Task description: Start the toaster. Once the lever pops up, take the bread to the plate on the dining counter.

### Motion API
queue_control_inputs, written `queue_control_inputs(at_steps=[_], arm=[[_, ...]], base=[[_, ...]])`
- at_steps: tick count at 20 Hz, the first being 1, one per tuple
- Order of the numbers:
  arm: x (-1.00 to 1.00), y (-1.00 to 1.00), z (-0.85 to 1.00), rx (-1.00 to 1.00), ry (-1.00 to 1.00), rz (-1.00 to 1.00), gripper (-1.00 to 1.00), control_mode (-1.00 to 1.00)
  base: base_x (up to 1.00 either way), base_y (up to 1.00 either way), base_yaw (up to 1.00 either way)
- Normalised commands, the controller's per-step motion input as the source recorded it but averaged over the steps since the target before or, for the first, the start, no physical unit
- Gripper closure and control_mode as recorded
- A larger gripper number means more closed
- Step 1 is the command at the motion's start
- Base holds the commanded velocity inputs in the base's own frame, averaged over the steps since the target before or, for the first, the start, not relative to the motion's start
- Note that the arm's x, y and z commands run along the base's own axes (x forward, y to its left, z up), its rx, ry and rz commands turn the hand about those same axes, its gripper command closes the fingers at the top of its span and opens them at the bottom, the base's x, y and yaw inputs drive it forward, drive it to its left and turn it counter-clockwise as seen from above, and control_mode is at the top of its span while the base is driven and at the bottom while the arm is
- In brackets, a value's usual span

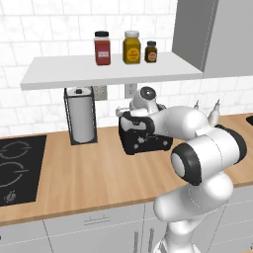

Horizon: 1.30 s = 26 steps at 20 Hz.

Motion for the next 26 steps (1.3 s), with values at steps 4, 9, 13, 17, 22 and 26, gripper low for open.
queue_control_inputs(at_steps=[4,9,13,17,22,26], arm=[[0.0,0.0,0.0,0.0,0.0,0.0,-1.0,-1.0],[0.0,0.0,0.0,0.0,0.0,0.0,-1.0,-1.0],[0.0,0.0,0.0,0.0,0.0,0.0,-1.0,-1.0],[0.0,0.0,0.0,0.0,0.0,0.0,-1.0,-1.0],[0.0,0.0,0.0,0.0,0.0,0.0,-1.0,-1.0],[0.0,0.0,0.0,0.0,0.0,0.0,-1.0,-1.0]], base=[[0.0,0.0,0.0],[0.0,0.0,0.0],[0.0,0.0,0.0],[0.0,0.0,0.0],[0.0,0.0,0.0],[0.0,0.0,0.0]])
